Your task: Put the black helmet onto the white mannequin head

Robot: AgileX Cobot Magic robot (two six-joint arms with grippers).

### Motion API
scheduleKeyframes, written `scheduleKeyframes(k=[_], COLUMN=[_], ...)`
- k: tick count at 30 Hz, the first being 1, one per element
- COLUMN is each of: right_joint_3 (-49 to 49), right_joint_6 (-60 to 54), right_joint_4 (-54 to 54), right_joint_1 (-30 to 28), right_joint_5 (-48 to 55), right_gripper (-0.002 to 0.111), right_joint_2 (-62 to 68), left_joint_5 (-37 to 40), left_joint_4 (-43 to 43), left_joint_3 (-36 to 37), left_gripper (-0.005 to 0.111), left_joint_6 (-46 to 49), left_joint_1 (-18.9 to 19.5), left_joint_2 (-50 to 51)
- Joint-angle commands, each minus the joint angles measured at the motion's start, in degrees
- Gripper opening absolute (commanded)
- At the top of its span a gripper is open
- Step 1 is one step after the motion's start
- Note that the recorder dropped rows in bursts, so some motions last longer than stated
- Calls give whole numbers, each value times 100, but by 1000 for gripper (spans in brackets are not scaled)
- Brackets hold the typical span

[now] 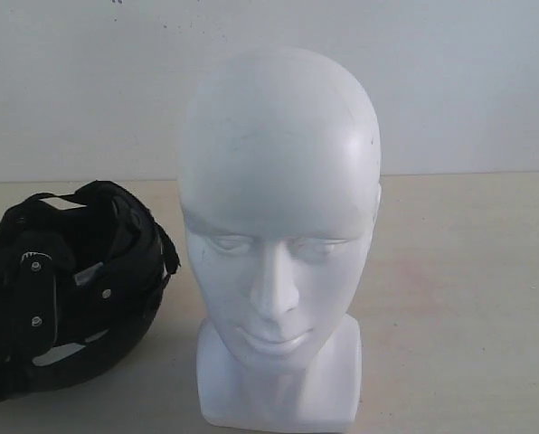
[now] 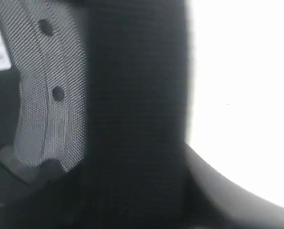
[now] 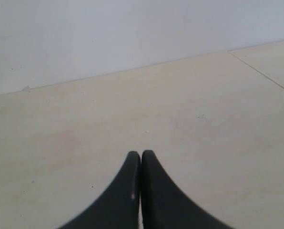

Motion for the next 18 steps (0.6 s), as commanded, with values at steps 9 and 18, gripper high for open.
scheduleKeyframes(k=[9, 18], right_joint_3=[-3, -3], right_joint_6=[0, 0], right_joint_4=[-36, -36], right_joint_1=[17, 17], right_joint_5=[-35, -35], right_gripper=[0, 0], right_joint_2=[-30, -30], left_joint_5=[-140, -92], left_joint_4=[-1679, -4034], left_joint_3=[-166, -431], left_gripper=[4, 4], left_joint_6=[-469, -383], left_joint_1=[-17, -17], left_joint_2=[-5, -407])
